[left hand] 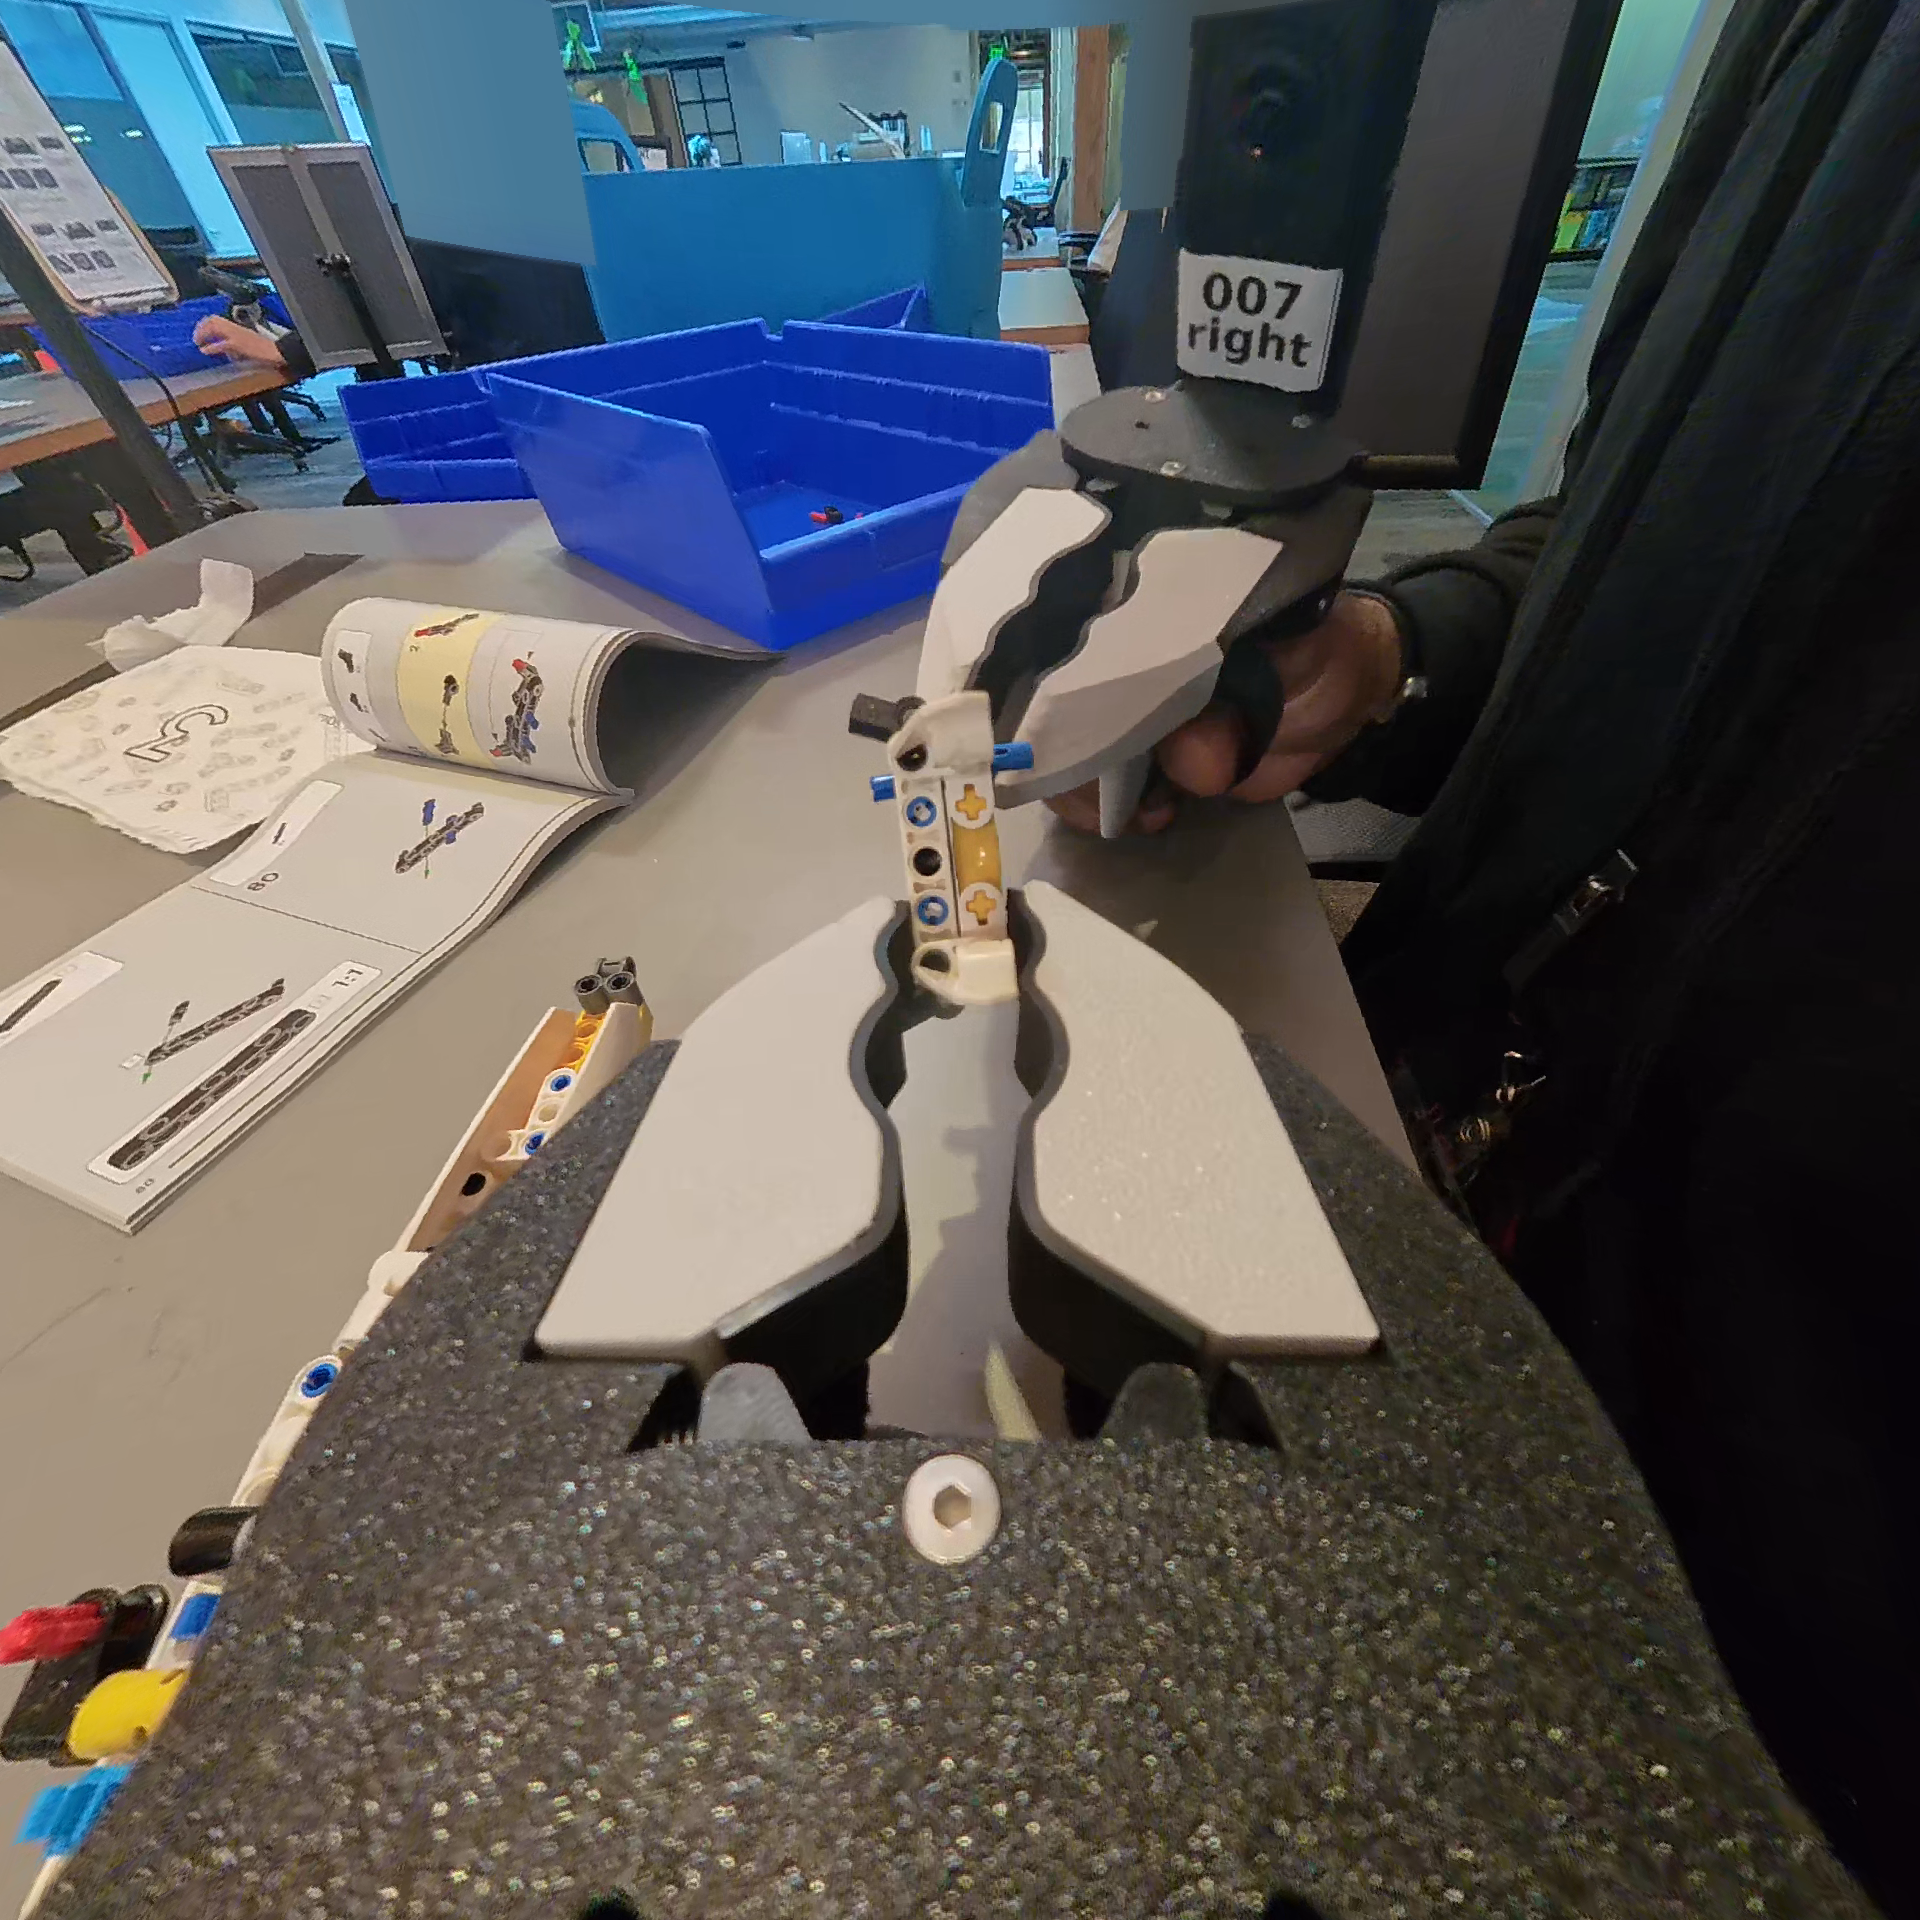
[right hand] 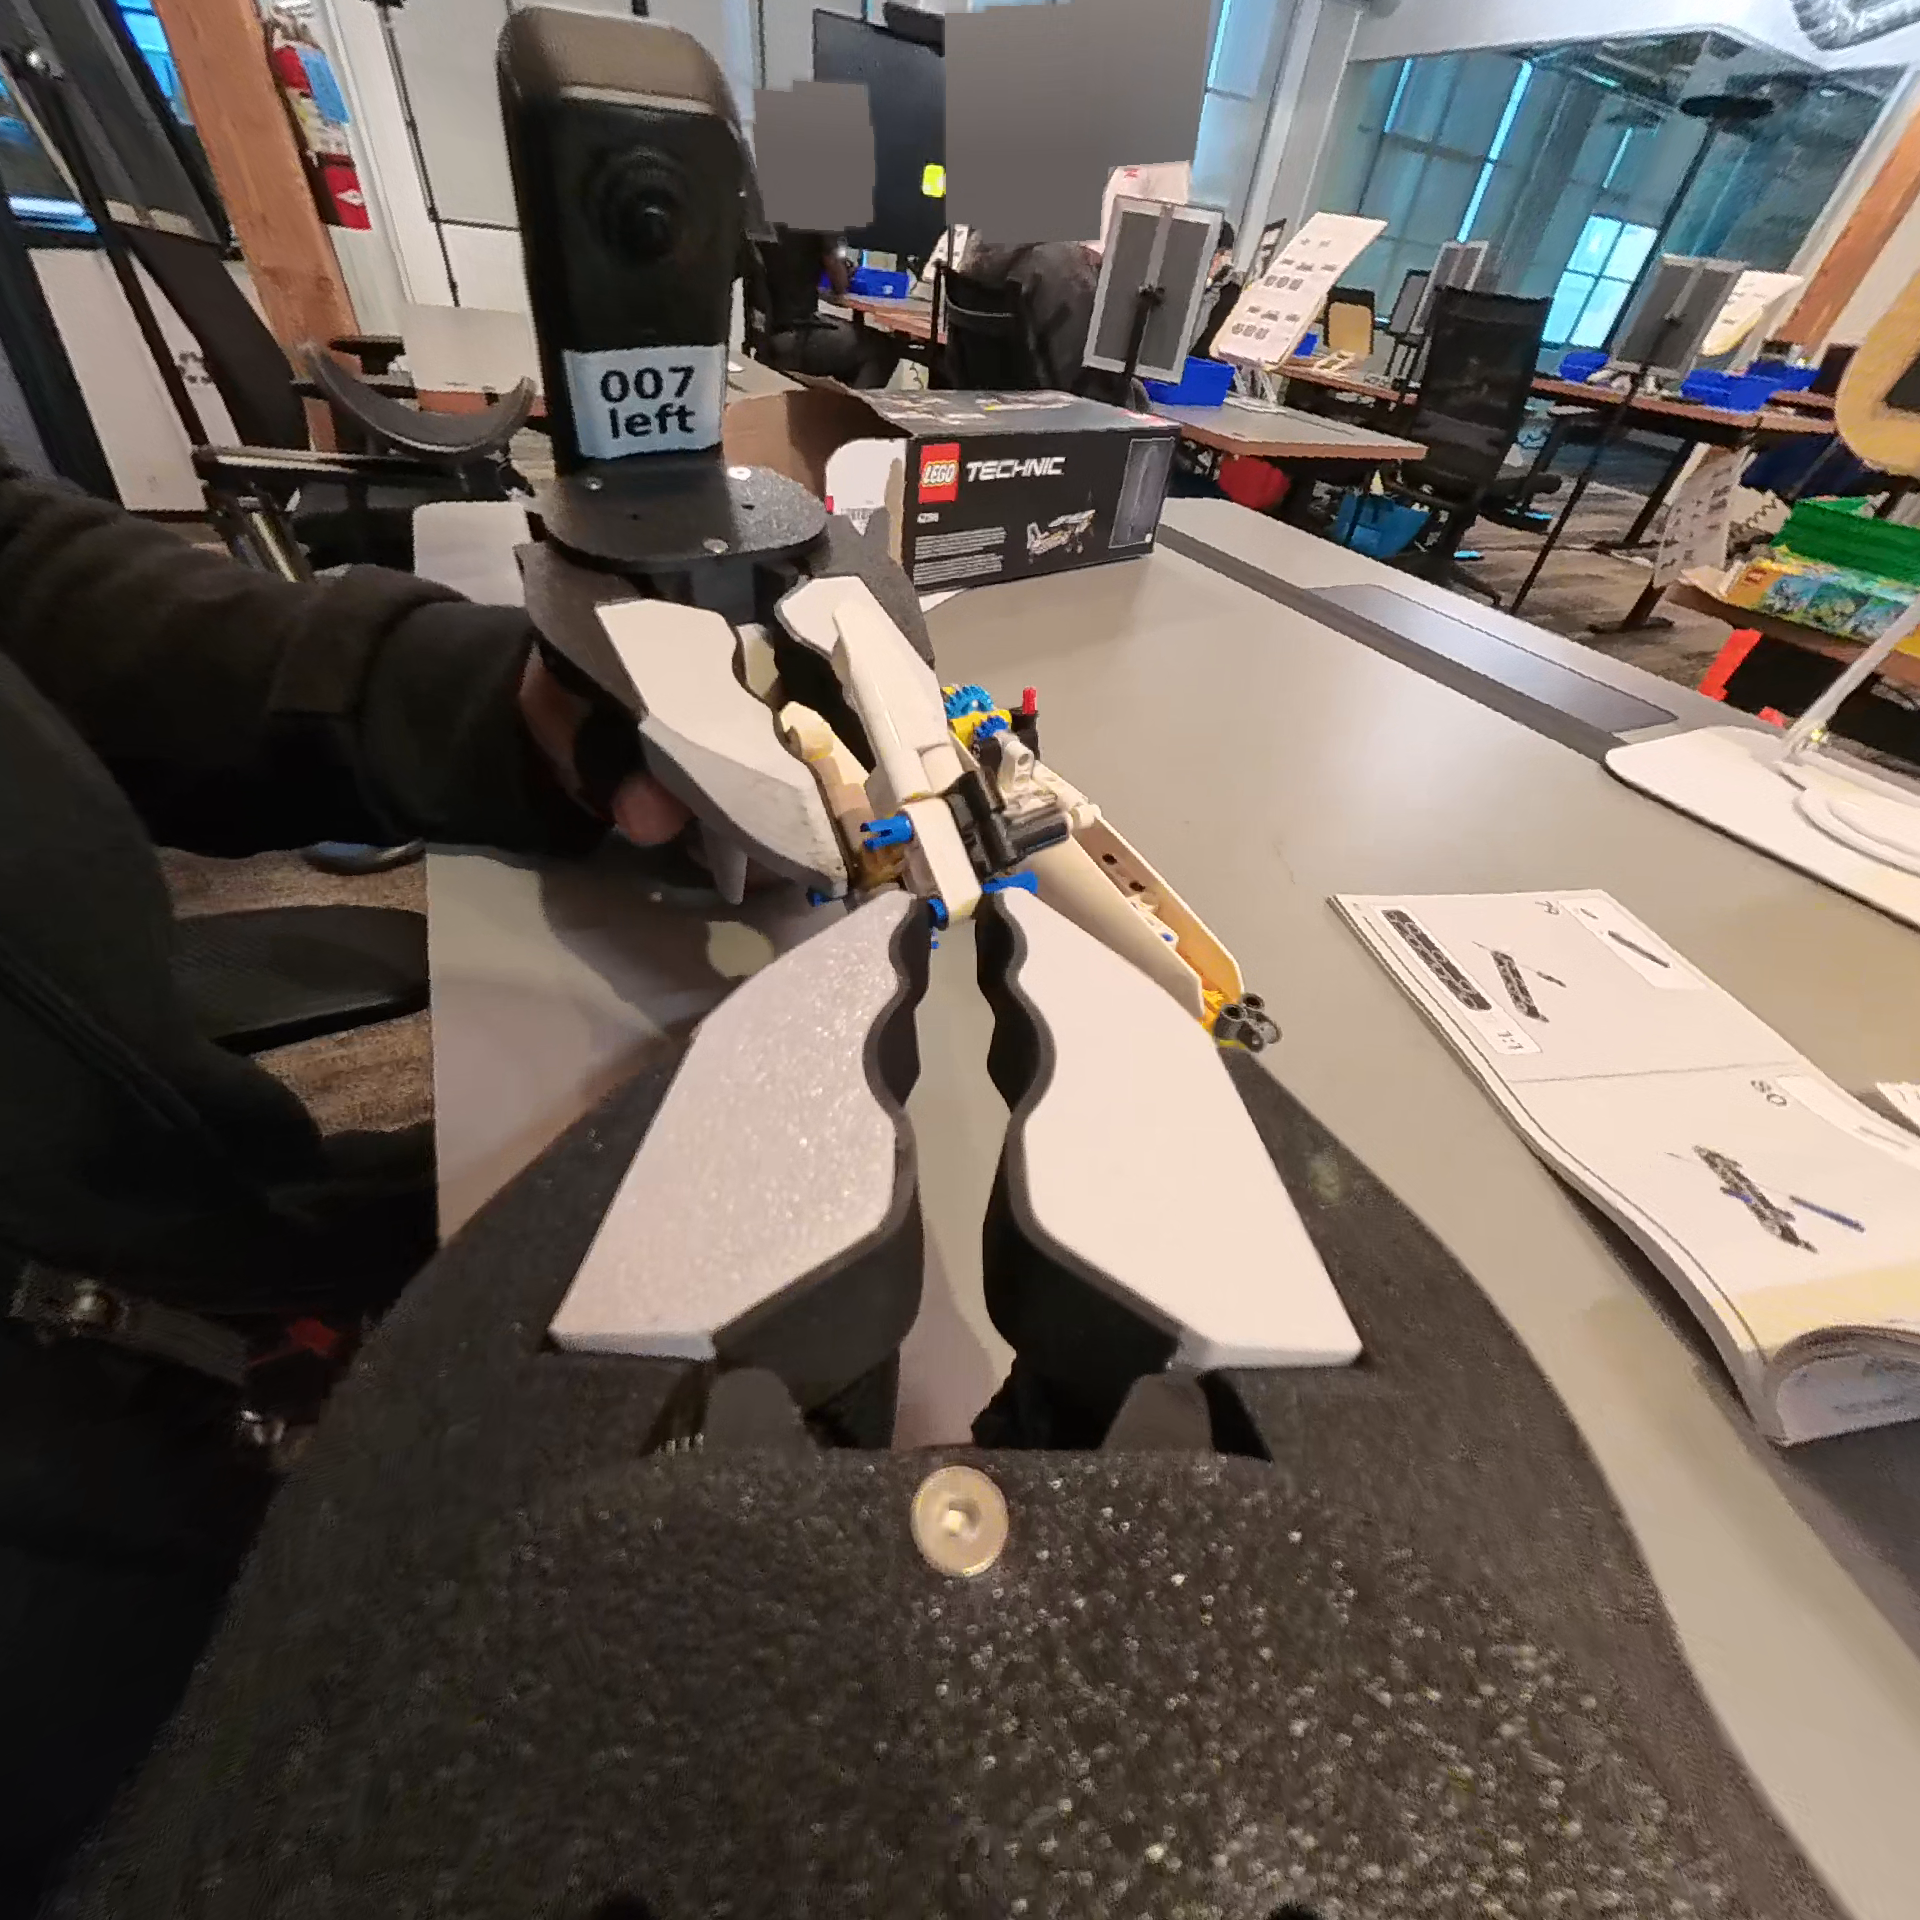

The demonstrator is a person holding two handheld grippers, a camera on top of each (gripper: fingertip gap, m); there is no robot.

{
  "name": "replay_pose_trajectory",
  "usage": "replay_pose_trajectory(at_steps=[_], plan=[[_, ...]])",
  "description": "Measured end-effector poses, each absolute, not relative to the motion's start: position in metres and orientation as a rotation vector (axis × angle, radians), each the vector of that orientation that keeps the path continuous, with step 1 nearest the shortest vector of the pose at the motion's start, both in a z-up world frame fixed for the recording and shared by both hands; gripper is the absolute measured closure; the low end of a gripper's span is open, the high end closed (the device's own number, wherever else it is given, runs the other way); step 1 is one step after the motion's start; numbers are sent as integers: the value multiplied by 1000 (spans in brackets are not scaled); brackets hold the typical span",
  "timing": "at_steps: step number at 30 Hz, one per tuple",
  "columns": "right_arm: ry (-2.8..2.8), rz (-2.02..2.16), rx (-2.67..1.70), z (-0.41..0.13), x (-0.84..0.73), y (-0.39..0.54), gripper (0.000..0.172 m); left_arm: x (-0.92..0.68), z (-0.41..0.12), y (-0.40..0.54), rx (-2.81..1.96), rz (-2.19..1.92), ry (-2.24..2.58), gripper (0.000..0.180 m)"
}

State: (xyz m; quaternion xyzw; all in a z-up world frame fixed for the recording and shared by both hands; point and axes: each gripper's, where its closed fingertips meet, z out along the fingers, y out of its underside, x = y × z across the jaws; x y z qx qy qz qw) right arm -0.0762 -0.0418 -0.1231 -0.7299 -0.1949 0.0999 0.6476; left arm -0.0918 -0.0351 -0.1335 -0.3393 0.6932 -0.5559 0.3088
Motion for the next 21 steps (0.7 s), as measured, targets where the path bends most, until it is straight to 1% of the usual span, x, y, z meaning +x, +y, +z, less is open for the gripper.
replay_pose_trajectory(at_steps=[5,7,11,16,19,21], plan=[[-381,222,-1662,-122,-77,-42,162,-93,-132,-35,-885,-1467,1823,162],[-392,263,-1684,-125,-79,-42,162,-94,-134,-34,-832,-1401,1844,162],[-492,420,-1714,-131,-74,-50,159,-96,-140,-34,-558,-1062,1892,162],[-504,788,-1766,-132,-57,-50,156,-100,-150,-41,-75,-570,1923,162],[-594,912,-1798,-136,-62,-45,156,-95,-158,-37,15,-433,1904,162],[-687,950,-1860,-147,-69,-44,153,-91,-162,-28,20,-338,1867,162]])
